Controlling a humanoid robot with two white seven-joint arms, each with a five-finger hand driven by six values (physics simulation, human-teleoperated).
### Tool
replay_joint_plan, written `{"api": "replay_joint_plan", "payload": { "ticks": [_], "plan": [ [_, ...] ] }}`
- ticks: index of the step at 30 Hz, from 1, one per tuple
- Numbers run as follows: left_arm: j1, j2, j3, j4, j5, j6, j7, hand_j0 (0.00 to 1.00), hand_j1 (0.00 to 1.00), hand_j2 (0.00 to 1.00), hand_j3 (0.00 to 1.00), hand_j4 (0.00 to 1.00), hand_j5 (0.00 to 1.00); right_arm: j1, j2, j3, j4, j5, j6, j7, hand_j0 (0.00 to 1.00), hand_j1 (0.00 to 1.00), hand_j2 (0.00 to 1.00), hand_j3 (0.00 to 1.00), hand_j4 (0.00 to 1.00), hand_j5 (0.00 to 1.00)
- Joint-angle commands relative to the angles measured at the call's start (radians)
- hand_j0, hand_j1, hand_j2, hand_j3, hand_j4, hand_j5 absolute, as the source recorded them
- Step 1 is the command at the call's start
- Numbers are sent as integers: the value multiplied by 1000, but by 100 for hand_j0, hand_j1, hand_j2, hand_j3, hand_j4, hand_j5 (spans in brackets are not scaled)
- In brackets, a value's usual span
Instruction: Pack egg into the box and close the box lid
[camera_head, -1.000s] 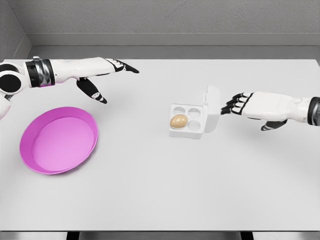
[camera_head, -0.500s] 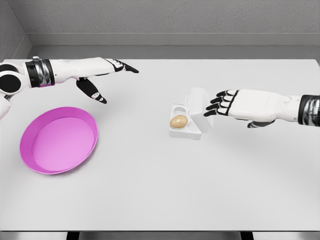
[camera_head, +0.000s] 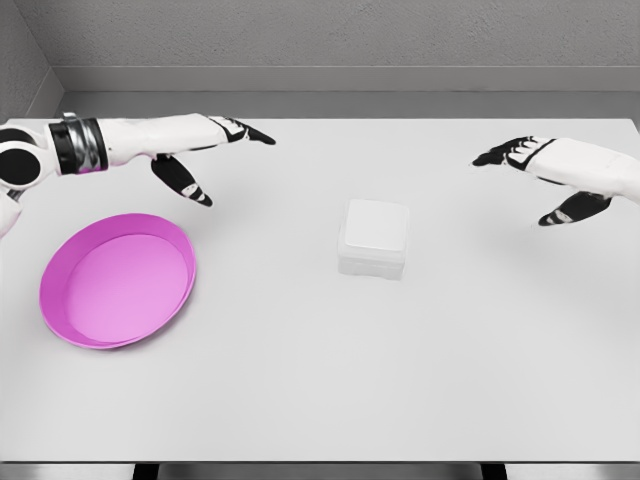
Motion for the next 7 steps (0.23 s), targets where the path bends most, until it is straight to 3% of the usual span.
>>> {"api": "replay_joint_plan", "payload": {
  "ticks": [1,7],
  "plan": [
    [0,-8,0,27,7,2,0,100,100,100,100,100,100,0,0,-26,46,-60,3,0,100,100,100,100,100,100],
    [2,-6,1,36,7,2,0,100,100,100,100,100,100,0,-3,-12,10,-59,3,0,100,100,100,100,100,100]
  ]
}}
